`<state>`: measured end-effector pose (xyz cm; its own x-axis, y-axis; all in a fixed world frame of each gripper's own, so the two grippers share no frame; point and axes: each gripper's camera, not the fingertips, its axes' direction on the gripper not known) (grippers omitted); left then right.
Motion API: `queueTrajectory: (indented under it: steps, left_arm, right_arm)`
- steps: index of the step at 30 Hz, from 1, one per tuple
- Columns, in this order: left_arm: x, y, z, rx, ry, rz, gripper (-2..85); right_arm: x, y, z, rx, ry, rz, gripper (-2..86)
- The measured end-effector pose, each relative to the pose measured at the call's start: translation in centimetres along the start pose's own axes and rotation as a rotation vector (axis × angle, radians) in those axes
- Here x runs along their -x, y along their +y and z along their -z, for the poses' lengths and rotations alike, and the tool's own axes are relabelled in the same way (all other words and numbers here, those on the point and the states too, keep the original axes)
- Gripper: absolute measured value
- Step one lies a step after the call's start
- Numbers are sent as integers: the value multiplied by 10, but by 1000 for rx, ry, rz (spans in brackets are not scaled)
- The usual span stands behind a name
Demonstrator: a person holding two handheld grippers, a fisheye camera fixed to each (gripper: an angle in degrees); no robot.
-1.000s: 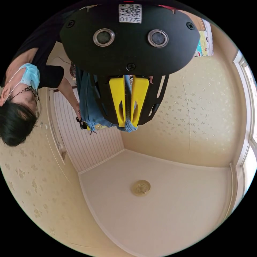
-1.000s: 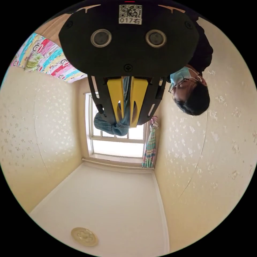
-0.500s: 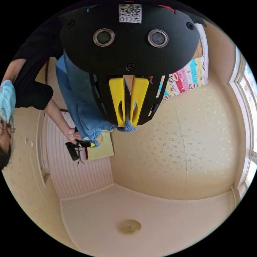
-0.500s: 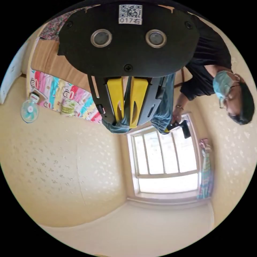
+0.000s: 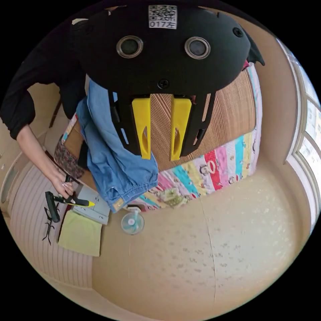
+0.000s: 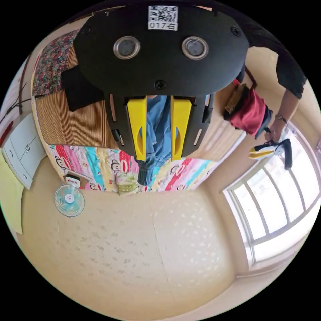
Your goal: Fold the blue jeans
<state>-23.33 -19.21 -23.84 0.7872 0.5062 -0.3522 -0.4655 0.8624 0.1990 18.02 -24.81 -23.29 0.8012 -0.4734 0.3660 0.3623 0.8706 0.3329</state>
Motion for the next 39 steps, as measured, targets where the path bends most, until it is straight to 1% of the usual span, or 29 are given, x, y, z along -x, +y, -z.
queueTrajectory:
  steps: [1, 2, 4, 5, 7, 10, 12, 13, 15, 17, 18, 20, 22, 24, 26, 28, 29, 30, 31, 34, 36, 38, 39]
  left_arm:
    - [8, 31, -35, 59, 77, 41, 90]
    - [10, 47, -53, 86, 119, 61, 90]
    - [12, 109, -114, 172, 226, 126, 96]
    - [10, 122, -127, 191, 236, 142, 97]
    - [0, 169, -169, 234, 281, 203, 103]
    - [-21, 209, -198, 190, 373, 235, 108]
    - [-31, 224, -203, 143, 385, 246, 107]
    - [-37, 230, -201, 98, 383, 249, 104]
    - [-47, 235, -199, 72, 364, 245, 101]
    - [-61, 237, -203, 94, 334, 231, 101]
    - [-72, 238, -201, 83, 294, 210, 100]
    - [-89, 238, -199, 98, 205, 165, 97]
    - [-102, 238, -196, 147, 98, 139, 69]
    - [-105, 241, -195, 207, 85, 130, 24]
    - [-108, 249, -190, 235, 46, 119, 13]
    - [-108, 264, -181, 290, -4, 137, 6]
    - [-107, 268, -179, 309, -13, 146, 5]
    - [-103, 277, -176, 365, -41, 171, 4]
    - [-100, 287, -175, 423, -48, 187, 2]
    - [-86, 312, -165, 503, -84, 271, 2]
    - [-78, 324, -149, 464, -115, 321, 3]
    - [-70, 329, -130, 374, -86, 368, 10]
    - [-65, 329, -118, 299, -44, 397, 20]
  right_arm:
    - [2, 32, -35, 76, -52, 23, 111]
    - [3, 49, -51, 111, -87, 28, 111]
    - [8, 119, -105, 219, -259, -1, 112]
    - [10, 136, -116, 236, -307, -13, 113]
    - [24, 196, -151, 275, -505, -33, 116]
    - [42, 256, -170, 252, -603, -129, 125]
    - [53, 280, -174, 237, -594, -178, 127]
    - [60, 293, -173, 230, -552, -210, 126]
    - [73, 305, -173, 233, -493, -224, 123]
    - [90, 310, -175, 255, -421, -168, 120]
    - [99, 309, -173, 238, -375, -131, 119]
    - [113, 302, -177, 272, -326, -69, 116]
    - [132, 290, -185, 349, -289, 33, 99]
    - [144, 285, -192, 402, -304, 83, 69]
    - [152, 285, -200, 450, -378, 109, 42]
    - [162, 294, -213, 524, -507, 114, 21]
    - [165, 297, -215, 533, -524, 116, 18]
    - [173, 302, -214, 542, -546, 146, 14]
    - [182, 305, -211, 542, -545, 191, 12]
    - [189, 301, -193, 512, -507, 254, 9]
    - [178, 288, -176, 476, -472, 278, 9]
    - [155, 267, -155, 430, -403, 277, 11]
    - [132, 253, -139, 389, -321, 235, 13]
